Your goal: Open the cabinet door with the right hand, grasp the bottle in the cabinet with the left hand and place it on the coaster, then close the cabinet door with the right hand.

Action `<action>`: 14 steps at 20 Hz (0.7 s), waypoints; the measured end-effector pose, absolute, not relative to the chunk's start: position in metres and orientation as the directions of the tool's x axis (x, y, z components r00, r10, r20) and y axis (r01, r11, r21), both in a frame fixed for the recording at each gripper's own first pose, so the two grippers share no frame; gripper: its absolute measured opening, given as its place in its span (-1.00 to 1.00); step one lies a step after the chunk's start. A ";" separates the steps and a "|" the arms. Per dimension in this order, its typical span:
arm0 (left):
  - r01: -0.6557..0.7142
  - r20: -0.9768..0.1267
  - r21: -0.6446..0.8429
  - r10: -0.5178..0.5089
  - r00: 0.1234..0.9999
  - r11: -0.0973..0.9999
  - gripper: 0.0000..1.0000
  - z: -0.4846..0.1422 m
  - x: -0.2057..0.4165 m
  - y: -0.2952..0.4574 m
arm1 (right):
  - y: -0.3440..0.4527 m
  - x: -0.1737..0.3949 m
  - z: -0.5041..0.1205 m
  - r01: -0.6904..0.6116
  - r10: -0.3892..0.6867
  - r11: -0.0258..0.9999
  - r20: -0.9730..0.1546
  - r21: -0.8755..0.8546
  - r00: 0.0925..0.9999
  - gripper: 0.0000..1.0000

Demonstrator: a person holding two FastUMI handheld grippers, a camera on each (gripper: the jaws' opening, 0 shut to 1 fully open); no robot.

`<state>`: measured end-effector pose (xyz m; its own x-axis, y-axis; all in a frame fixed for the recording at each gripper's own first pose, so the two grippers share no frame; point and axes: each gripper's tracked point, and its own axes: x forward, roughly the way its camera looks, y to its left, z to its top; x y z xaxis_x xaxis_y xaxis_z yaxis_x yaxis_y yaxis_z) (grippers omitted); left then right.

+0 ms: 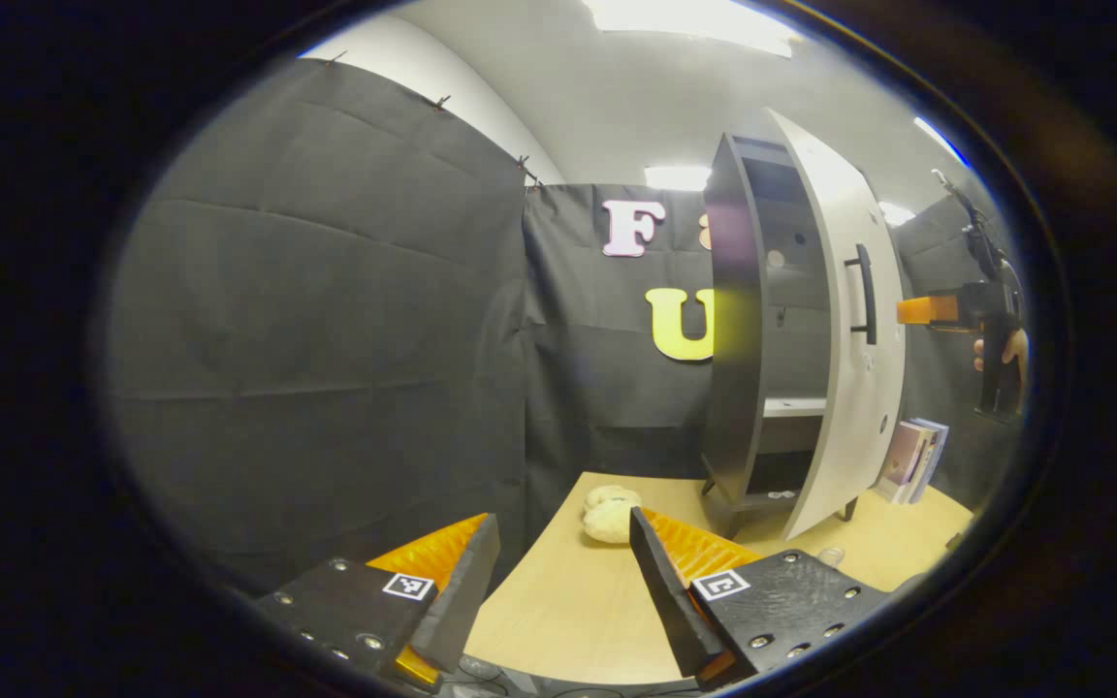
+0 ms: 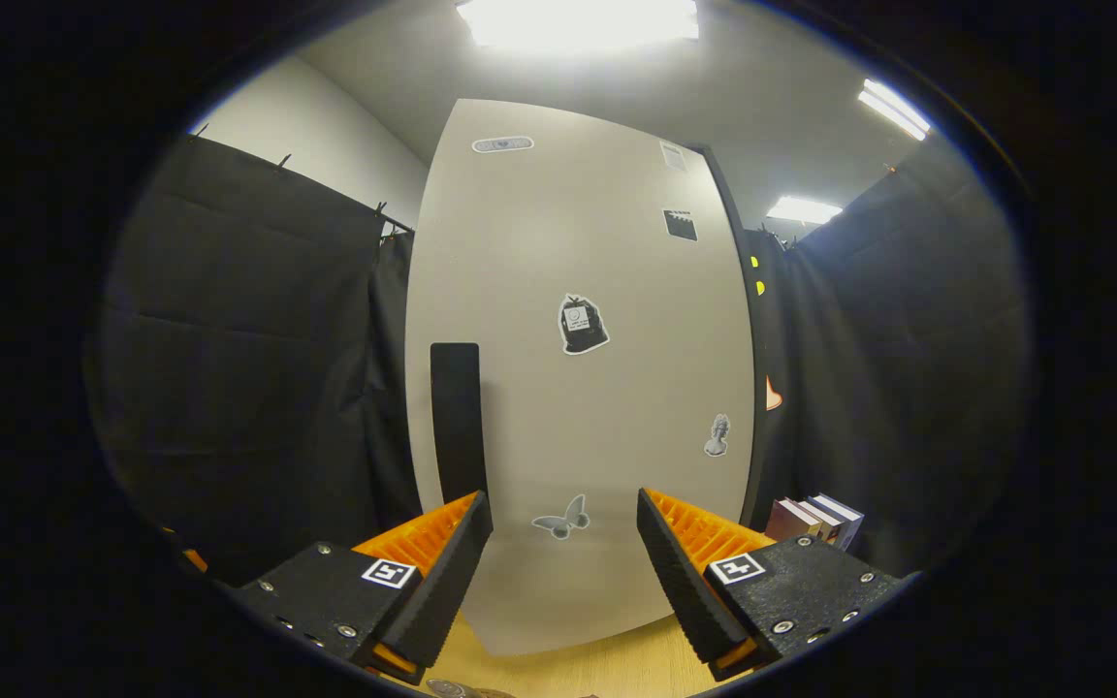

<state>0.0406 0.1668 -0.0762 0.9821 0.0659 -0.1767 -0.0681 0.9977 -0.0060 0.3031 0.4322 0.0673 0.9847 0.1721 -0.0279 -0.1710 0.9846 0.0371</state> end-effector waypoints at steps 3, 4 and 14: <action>-0.015 -0.179 -0.009 0.013 0.984 1.000 0.58 -0.080 0.042 0.159 | 0.411 0.289 0.071 -0.144 0.145 0.989 -0.013 0.017 0.989 0.87; 0.000 -0.173 -0.004 -0.001 0.985 1.000 0.62 -0.080 0.043 0.156 | 0.405 0.285 0.073 -0.142 0.142 0.990 -0.003 0.013 0.990 0.88; 0.094 -0.108 -0.003 -0.094 0.990 0.996 0.69 -0.051 0.035 0.138 | 0.298 0.252 0.071 -0.081 0.081 0.997 0.002 -0.004 0.997 0.87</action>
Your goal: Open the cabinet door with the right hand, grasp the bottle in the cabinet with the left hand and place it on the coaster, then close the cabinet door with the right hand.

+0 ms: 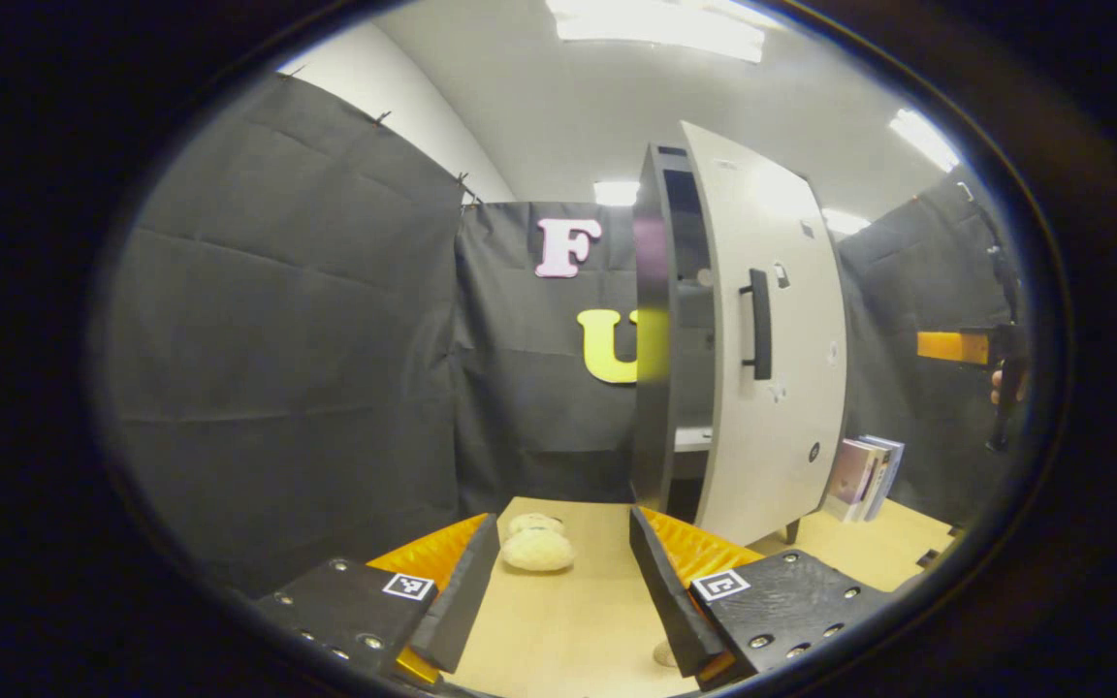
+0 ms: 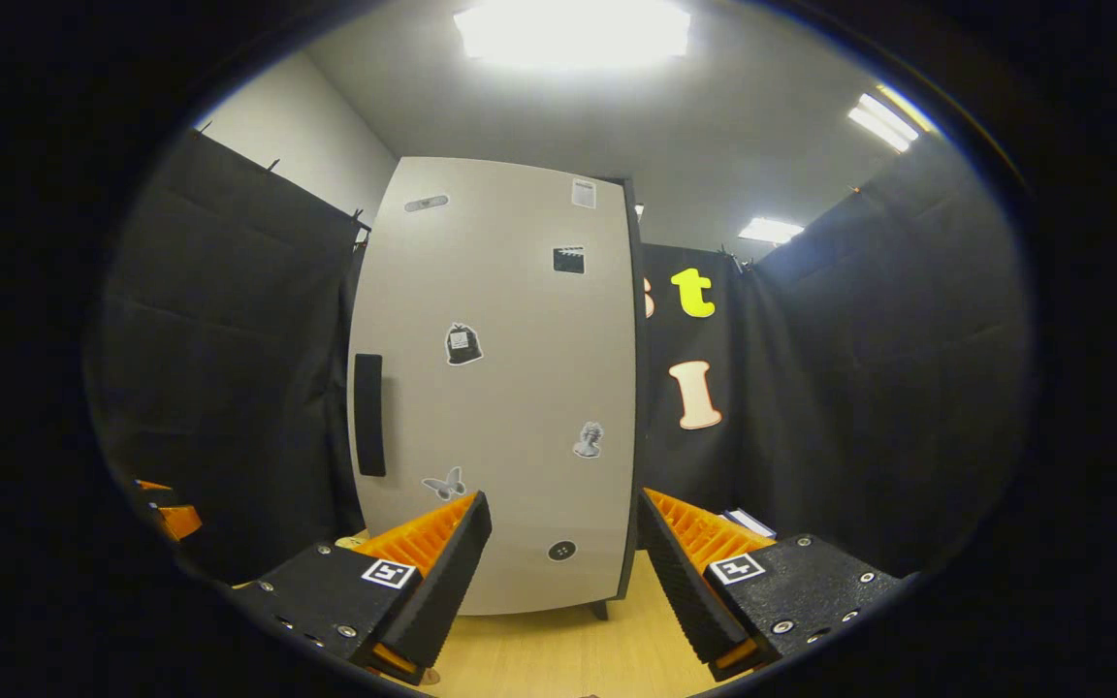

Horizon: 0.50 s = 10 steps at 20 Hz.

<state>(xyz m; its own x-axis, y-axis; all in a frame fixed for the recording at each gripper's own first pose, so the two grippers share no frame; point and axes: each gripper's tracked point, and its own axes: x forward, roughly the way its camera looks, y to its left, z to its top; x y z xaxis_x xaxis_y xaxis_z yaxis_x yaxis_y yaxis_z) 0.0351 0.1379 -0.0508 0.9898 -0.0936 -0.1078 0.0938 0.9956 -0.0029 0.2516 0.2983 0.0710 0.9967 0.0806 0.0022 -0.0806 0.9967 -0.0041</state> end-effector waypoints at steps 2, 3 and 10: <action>0.113 -0.100 -0.002 -0.113 0.989 0.994 0.62 -0.045 0.032 0.134 | 0.280 0.246 0.069 -0.072 0.072 0.997 -0.002 0.000 0.997 0.87; 0.120 -0.098 -0.003 -0.120 0.988 0.993 0.62 -0.042 0.030 0.132 | 0.272 0.244 0.068 -0.069 0.069 0.998 -0.002 0.002 0.998 0.87; 0.147 -0.066 -0.001 -0.147 0.987 0.989 0.62 -0.024 0.030 0.105 | 0.216 0.229 0.059 -0.034 0.034 0.999 0.004 0.008 0.999 0.87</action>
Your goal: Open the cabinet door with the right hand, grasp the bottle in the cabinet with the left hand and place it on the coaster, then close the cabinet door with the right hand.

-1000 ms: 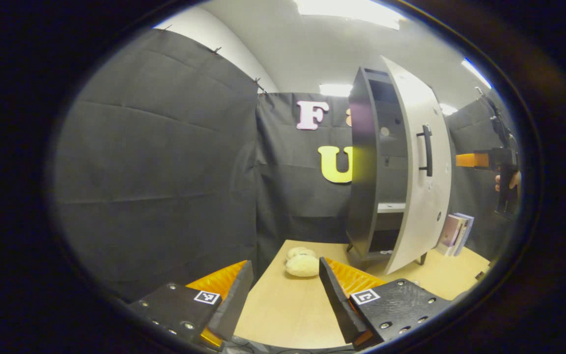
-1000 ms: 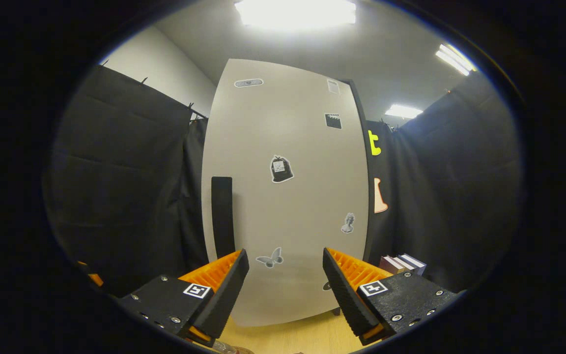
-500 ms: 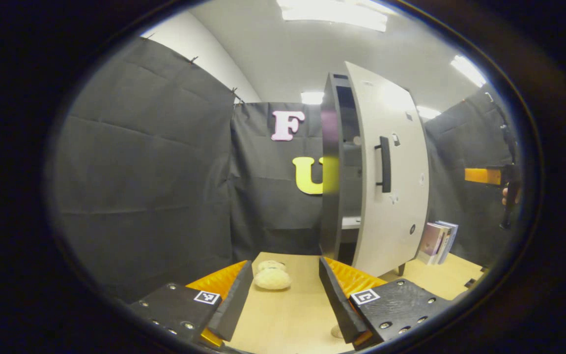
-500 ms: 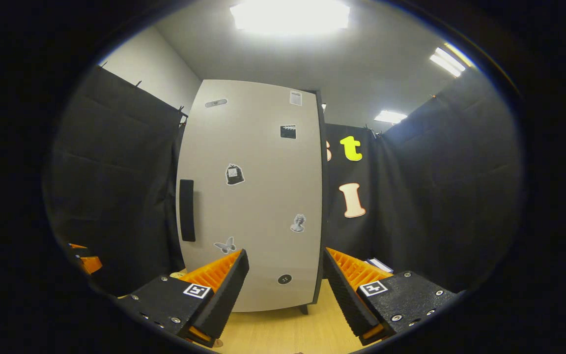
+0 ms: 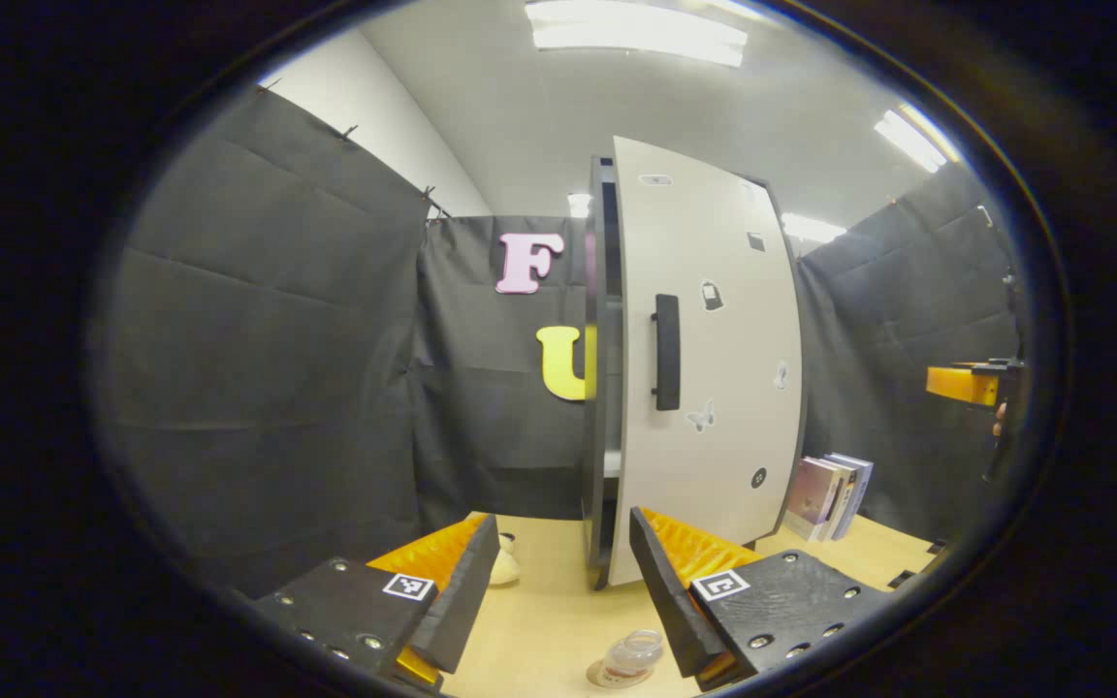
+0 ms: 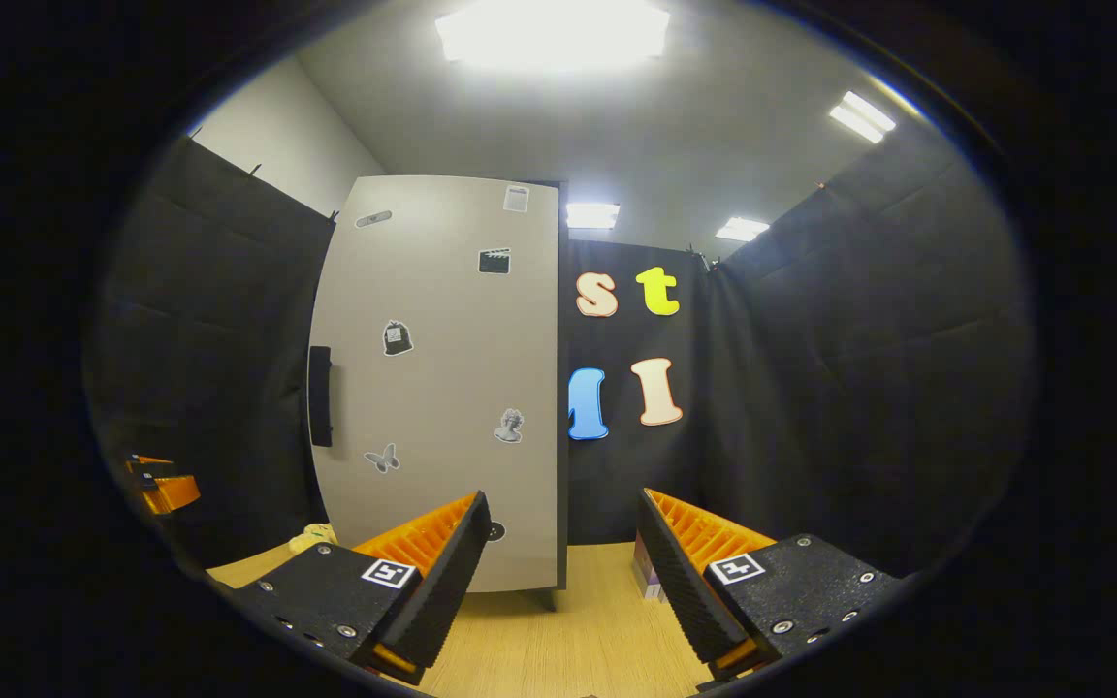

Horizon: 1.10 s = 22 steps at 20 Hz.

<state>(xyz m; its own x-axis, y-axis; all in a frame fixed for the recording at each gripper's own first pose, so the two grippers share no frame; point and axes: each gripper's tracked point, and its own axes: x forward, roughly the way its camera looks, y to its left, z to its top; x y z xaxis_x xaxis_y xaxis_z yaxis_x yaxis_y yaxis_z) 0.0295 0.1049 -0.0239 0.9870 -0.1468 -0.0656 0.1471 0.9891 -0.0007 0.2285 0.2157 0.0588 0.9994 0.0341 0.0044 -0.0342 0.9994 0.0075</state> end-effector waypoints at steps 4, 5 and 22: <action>0.151 -0.046 0.008 -0.150 0.988 0.989 0.69 -0.013 0.027 0.076 | 0.195 0.222 0.044 -0.028 0.028 1.000 -0.011 0.010 1.000 0.87; 0.153 -0.044 0.007 -0.153 0.987 0.988 0.61 -0.012 0.026 0.071 | 0.191 0.222 0.039 -0.028 0.028 1.000 -0.015 0.010 0.999 0.87; 0.154 -0.037 0.032 -0.152 0.988 0.988 0.69 -0.010 0.031 0.041 | 0.182 0.217 0.024 -0.054 0.054 0.999 0.004 0.006 0.999 0.87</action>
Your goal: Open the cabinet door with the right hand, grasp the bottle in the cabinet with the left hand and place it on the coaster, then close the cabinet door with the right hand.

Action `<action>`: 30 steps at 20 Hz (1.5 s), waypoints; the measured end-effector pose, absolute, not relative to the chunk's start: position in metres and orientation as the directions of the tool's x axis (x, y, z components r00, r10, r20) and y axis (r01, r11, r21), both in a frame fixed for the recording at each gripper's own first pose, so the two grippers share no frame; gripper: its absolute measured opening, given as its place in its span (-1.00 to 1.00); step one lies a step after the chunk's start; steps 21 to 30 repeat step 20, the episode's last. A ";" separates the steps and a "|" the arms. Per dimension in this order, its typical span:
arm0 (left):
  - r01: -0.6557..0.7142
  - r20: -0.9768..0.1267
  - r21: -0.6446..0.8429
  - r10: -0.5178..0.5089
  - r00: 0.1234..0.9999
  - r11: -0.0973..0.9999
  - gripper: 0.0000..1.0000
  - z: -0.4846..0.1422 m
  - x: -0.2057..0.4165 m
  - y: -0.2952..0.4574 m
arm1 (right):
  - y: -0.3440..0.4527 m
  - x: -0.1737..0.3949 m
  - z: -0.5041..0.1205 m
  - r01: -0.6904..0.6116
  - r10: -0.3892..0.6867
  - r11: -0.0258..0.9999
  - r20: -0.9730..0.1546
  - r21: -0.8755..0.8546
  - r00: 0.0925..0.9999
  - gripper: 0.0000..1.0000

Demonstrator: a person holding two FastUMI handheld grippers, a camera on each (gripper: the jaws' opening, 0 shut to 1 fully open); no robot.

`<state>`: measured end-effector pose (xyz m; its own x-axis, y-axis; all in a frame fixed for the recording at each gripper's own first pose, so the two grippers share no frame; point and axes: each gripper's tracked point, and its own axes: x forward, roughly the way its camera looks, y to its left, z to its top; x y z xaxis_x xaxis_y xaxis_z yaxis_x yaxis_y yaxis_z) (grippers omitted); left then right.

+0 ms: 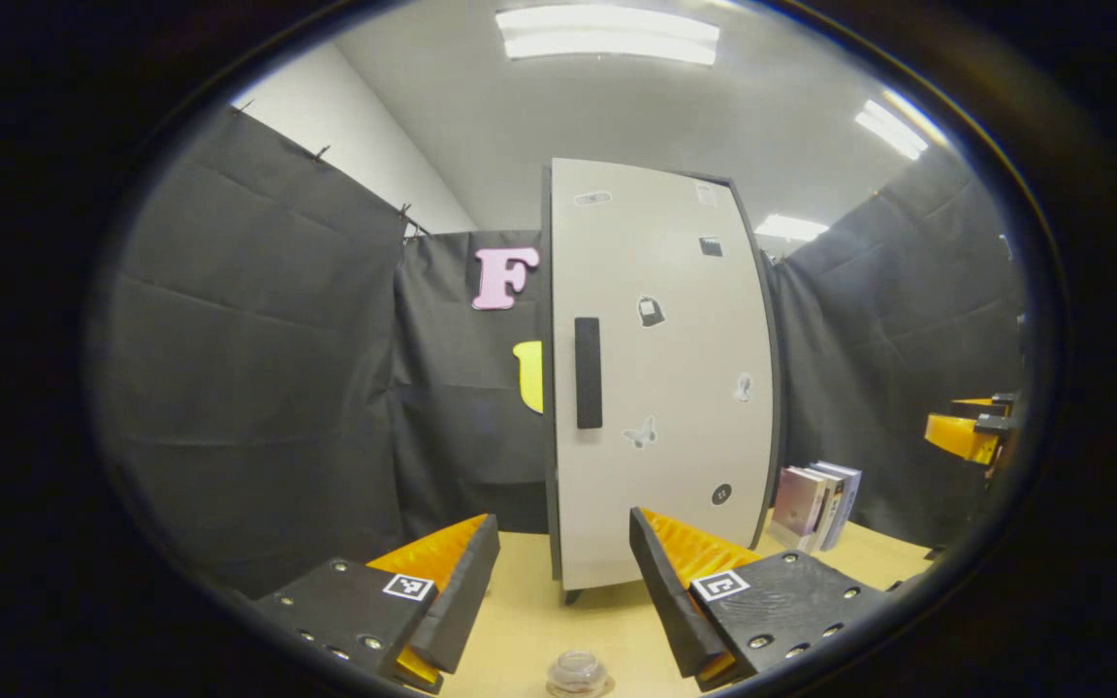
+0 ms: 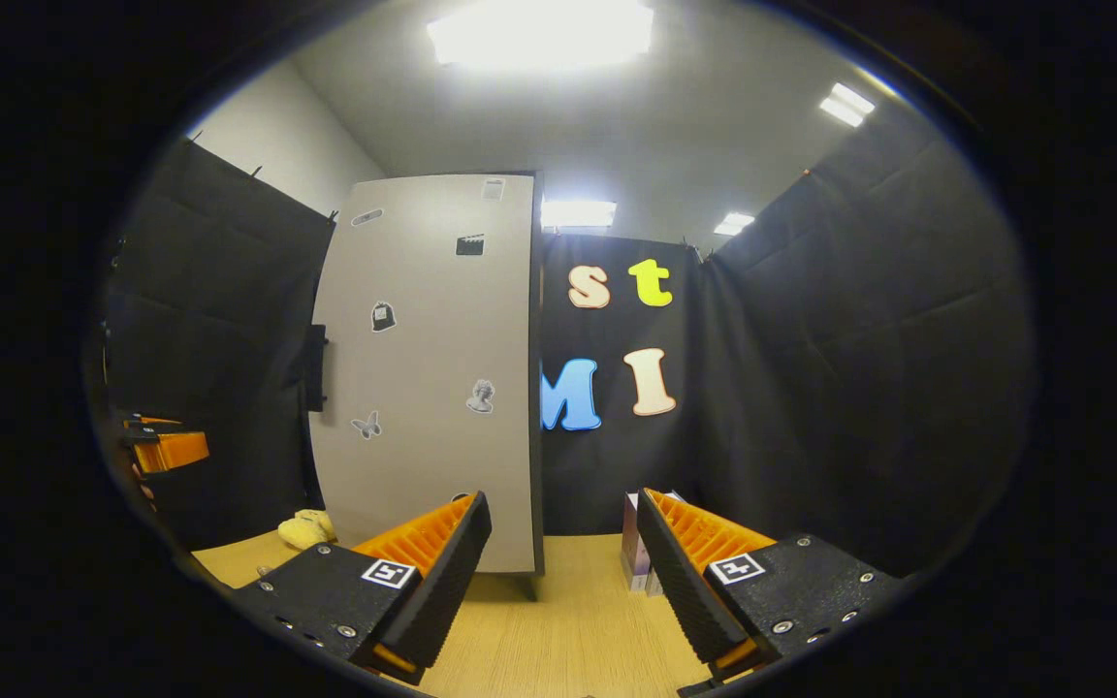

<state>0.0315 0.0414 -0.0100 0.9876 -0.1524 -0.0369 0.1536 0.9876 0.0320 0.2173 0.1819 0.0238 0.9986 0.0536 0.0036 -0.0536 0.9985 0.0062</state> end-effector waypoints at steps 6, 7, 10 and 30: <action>0.136 -0.036 0.029 -0.135 0.990 0.990 0.69 -0.010 0.029 0.049 | 0.186 0.217 0.025 -0.060 0.060 0.998 0.000 0.014 0.998 0.87; 0.135 -0.036 0.028 -0.134 0.990 0.990 0.69 -0.011 0.029 0.049 | 0.187 0.216 0.025 -0.061 0.061 0.998 -0.001 0.012 0.998 0.87; 0.133 -0.032 0.031 -0.132 0.991 0.991 0.61 -0.010 0.028 0.053 | 0.190 0.217 0.026 -0.060 0.060 0.998 0.000 -0.008 0.998 0.87; 0.127 -0.025 0.046 -0.126 0.992 0.991 0.62 -0.006 0.030 0.063 | 0.200 0.218 0.031 -0.063 0.063 0.998 0.005 0.000 0.998 0.88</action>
